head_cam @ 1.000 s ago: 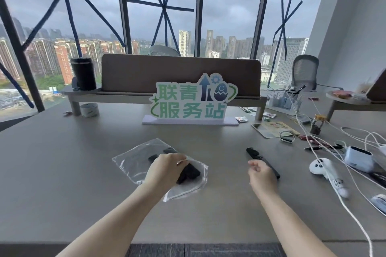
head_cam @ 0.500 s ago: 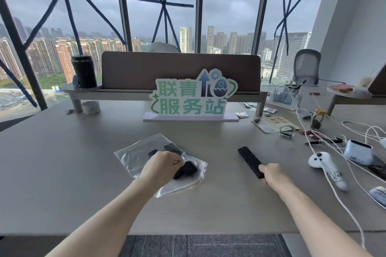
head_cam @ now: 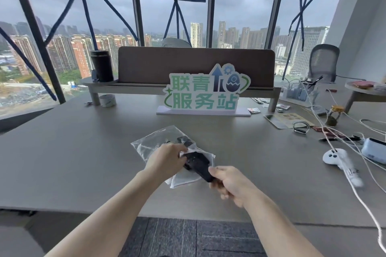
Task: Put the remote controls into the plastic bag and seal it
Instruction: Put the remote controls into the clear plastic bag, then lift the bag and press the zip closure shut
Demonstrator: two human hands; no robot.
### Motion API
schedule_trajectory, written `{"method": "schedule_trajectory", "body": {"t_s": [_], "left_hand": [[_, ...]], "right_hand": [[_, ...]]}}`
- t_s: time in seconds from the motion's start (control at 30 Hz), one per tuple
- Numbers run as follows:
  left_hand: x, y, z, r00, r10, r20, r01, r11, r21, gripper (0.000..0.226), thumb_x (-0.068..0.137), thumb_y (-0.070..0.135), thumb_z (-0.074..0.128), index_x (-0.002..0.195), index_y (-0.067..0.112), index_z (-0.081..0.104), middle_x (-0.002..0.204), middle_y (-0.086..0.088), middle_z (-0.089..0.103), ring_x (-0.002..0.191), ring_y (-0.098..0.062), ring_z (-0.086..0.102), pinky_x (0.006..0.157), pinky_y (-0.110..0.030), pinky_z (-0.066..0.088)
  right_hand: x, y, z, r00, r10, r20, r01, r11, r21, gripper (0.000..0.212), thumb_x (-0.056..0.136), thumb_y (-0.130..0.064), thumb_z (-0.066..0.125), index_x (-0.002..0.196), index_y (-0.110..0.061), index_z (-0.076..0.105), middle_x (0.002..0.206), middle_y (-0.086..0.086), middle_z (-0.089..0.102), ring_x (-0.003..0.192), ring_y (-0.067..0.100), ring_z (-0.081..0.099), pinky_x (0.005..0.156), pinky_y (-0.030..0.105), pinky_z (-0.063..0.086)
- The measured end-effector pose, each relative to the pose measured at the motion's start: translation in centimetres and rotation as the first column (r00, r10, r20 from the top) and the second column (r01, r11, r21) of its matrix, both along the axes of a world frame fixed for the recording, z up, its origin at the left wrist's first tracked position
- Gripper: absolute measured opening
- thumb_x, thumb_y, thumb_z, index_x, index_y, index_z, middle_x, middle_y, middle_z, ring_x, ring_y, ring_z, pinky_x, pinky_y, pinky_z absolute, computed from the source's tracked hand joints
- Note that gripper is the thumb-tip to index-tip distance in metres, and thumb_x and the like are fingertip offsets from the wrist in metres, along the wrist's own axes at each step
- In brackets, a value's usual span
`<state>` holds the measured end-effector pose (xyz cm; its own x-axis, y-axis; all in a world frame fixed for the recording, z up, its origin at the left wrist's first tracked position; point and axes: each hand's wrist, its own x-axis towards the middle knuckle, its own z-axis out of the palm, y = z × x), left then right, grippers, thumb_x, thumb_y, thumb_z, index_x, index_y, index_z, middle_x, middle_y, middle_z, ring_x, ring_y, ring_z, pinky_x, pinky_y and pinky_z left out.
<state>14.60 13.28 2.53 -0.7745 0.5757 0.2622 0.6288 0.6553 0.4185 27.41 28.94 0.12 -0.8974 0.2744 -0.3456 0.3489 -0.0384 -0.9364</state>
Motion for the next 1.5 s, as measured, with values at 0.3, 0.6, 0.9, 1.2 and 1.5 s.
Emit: {"method": "schedule_trajectory", "body": {"t_s": [0.3,0.6,0.9,1.2,1.5], "left_hand": [[-1.0,-2.2,-0.8,0.999,0.048,-0.005,-0.048,0.998,0.05,0.038,0.08,0.015,0.047,0.106,0.036,0.067,0.108,0.004,0.064,0.092,-0.027,0.062,0.074,-0.037,0.054],[0.6,-4.7,-2.5,0.988,0.143,0.064,-0.118,0.946,-0.303,0.07,0.073,0.011,0.047,0.137,0.036,0.033,0.126,-0.006,0.047,0.1,-0.032,0.06,0.069,-0.034,0.046],[-3.7,-5.8,7.2,0.95,0.193,0.243,-0.281,0.869,0.407,0.021,0.074,-0.003,0.05,0.083,0.006,0.067,0.071,-0.01,0.068,0.04,-0.015,0.065,0.047,-0.031,0.059],[-4.4,-5.7,16.8,0.966,-0.041,0.255,-0.146,0.727,0.671,0.004,0.074,-0.001,0.073,0.076,0.002,0.071,0.066,-0.011,0.065,0.059,-0.019,0.059,0.055,-0.017,0.057],[-3.5,-5.0,14.2,0.942,-0.205,0.267,-0.03,0.74,0.672,0.027,0.073,0.002,0.076,0.1,0.007,0.072,0.084,-0.009,0.071,0.069,-0.009,0.063,0.079,-0.022,0.052]], "right_hand": [[-2.5,0.0,-0.8,0.934,-0.305,-0.183,0.356,0.802,0.479,0.015,0.089,-0.013,0.056,0.097,-0.022,0.066,0.076,0.001,0.065,0.068,0.019,0.059,0.059,0.029,0.043],[-7.0,-0.5,-0.6,0.983,-0.111,-0.143,0.181,0.546,0.818,0.021,0.089,-0.014,0.054,0.103,-0.02,0.069,0.101,0.009,0.074,0.095,0.03,0.066,0.073,0.031,0.047],[-6.6,-0.6,8.6,0.897,-0.226,-0.38,0.345,0.896,0.28,0.019,0.085,-0.001,0.057,0.079,-0.008,0.074,0.056,0.009,0.068,0.031,0.012,0.046,0.035,0.02,0.037],[-5.1,0.9,17.9,0.818,-0.274,-0.506,0.361,0.929,0.079,0.01,0.087,-0.005,0.067,0.09,-0.004,0.076,0.065,0.007,0.074,0.033,0.006,0.051,0.035,0.019,0.045],[-2.4,1.7,18.9,0.871,-0.155,-0.465,0.396,0.782,0.481,0.021,0.083,-0.015,0.066,0.074,0.001,0.077,0.05,0.002,0.065,0.032,0.014,0.035,0.037,0.019,0.032]]}}
